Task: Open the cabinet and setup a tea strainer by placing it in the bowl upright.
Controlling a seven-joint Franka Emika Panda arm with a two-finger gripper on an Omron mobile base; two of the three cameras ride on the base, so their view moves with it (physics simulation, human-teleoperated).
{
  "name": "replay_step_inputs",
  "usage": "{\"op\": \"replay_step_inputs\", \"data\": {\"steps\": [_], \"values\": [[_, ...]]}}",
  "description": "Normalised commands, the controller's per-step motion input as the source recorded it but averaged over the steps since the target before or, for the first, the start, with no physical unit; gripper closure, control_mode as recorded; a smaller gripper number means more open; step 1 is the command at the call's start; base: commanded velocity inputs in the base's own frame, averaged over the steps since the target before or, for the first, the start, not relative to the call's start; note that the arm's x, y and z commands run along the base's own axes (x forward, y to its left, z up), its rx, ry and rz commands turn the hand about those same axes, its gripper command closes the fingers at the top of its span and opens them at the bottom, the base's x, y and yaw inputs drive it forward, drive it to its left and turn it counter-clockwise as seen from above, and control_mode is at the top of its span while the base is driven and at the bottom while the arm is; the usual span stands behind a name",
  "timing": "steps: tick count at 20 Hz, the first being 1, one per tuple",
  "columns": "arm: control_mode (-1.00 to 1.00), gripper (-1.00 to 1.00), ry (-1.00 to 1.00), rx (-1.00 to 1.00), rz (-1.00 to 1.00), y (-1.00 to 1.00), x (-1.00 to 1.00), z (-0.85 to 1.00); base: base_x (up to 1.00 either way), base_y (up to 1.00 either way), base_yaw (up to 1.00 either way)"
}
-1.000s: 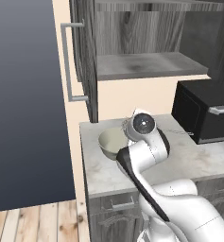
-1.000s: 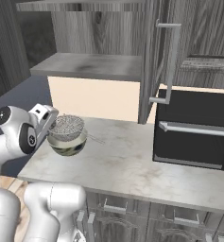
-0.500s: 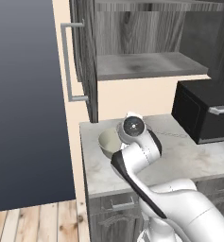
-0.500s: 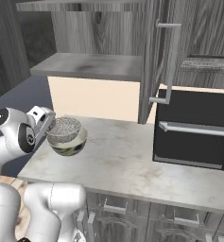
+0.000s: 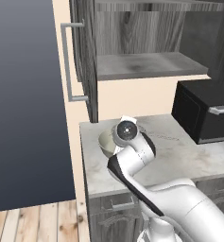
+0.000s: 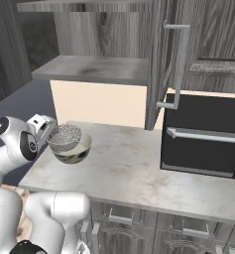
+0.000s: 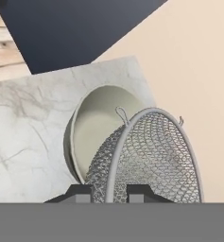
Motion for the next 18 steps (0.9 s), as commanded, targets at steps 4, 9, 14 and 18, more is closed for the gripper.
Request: {"op": "replay_step_inputs", "data": {"steps": [4, 9, 14, 18], "values": [[-1.00, 1.00, 0.00, 0.02, 0.00, 0.13, 0.08, -0.17, 0.00, 0.00, 0.00], [-1.00, 1.00, 0.00, 0.01, 0.00, 0.08, 0.08, -0.24, 0.00, 0.00, 0.00], [-1.00, 1.00, 0.02, 0.00, 0.00, 0.00, 0.10, -0.32, 0.00, 0.00, 0.00], [-1.00, 1.00, 0.00, 0.00, 0.00, 0.00, 0.05, -0.28, 0.00, 0.00, 0.00]]}}
